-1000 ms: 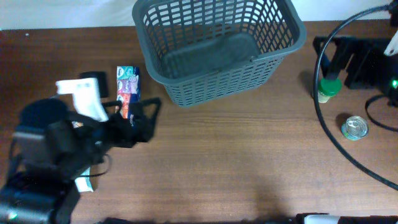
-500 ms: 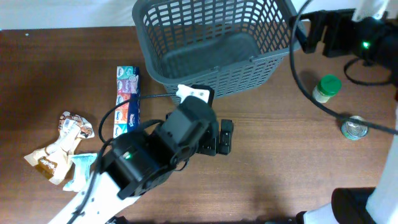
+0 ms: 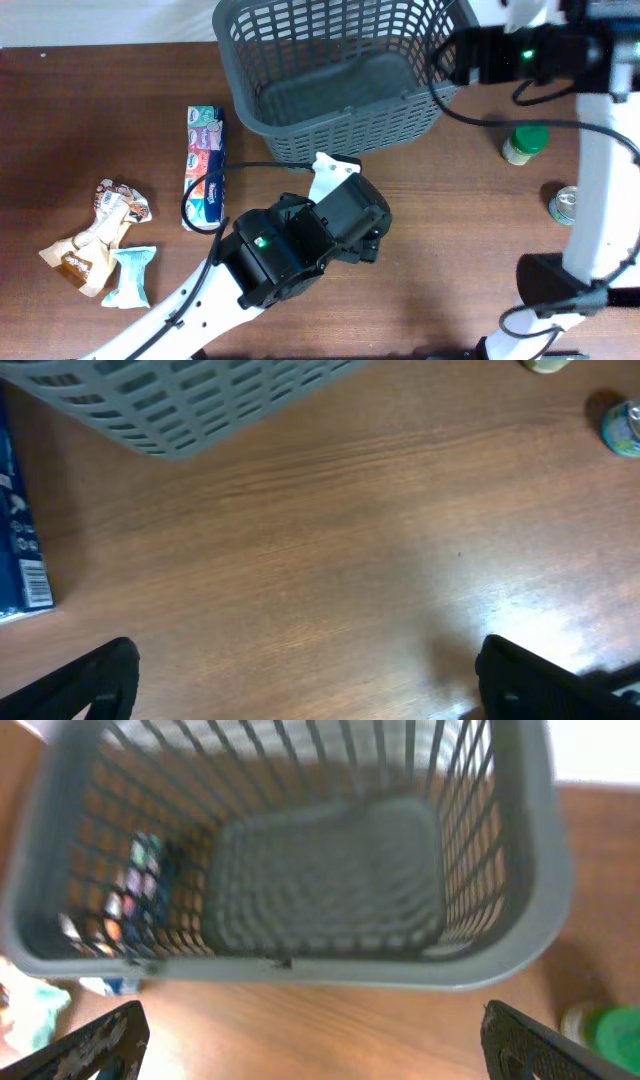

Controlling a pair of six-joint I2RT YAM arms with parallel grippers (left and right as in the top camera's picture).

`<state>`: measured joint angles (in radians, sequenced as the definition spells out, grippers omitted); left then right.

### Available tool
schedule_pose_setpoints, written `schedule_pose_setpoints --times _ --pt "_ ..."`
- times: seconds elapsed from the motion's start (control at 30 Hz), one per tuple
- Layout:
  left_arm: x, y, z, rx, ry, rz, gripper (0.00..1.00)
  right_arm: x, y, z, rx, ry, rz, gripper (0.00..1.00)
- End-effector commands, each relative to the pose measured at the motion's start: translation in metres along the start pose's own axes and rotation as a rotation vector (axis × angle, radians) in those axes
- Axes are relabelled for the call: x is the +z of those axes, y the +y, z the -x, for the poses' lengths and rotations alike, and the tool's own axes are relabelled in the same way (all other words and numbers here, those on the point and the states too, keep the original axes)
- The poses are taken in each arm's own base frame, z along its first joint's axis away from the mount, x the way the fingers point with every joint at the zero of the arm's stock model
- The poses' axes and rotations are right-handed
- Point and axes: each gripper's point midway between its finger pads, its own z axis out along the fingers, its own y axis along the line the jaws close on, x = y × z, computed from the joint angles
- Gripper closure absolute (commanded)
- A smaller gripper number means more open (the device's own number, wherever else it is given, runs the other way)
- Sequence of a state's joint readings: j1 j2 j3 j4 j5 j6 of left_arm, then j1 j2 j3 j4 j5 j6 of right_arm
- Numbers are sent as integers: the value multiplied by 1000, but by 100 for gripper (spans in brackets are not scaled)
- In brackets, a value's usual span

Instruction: Pack container

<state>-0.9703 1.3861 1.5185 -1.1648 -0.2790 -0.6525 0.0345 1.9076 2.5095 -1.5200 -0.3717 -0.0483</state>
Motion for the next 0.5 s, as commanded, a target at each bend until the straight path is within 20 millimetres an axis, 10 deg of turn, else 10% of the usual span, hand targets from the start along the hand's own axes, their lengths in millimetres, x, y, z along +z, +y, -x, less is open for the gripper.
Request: schedule_pose_setpoints --times 0.0,0.47 --pt "-2 4 5 0 -23 26 0 20 -9 -7 -10 63 -120 1" --pt "40 8 -30 88 181 136 1 -28 11 49 31 -213 -120 1"
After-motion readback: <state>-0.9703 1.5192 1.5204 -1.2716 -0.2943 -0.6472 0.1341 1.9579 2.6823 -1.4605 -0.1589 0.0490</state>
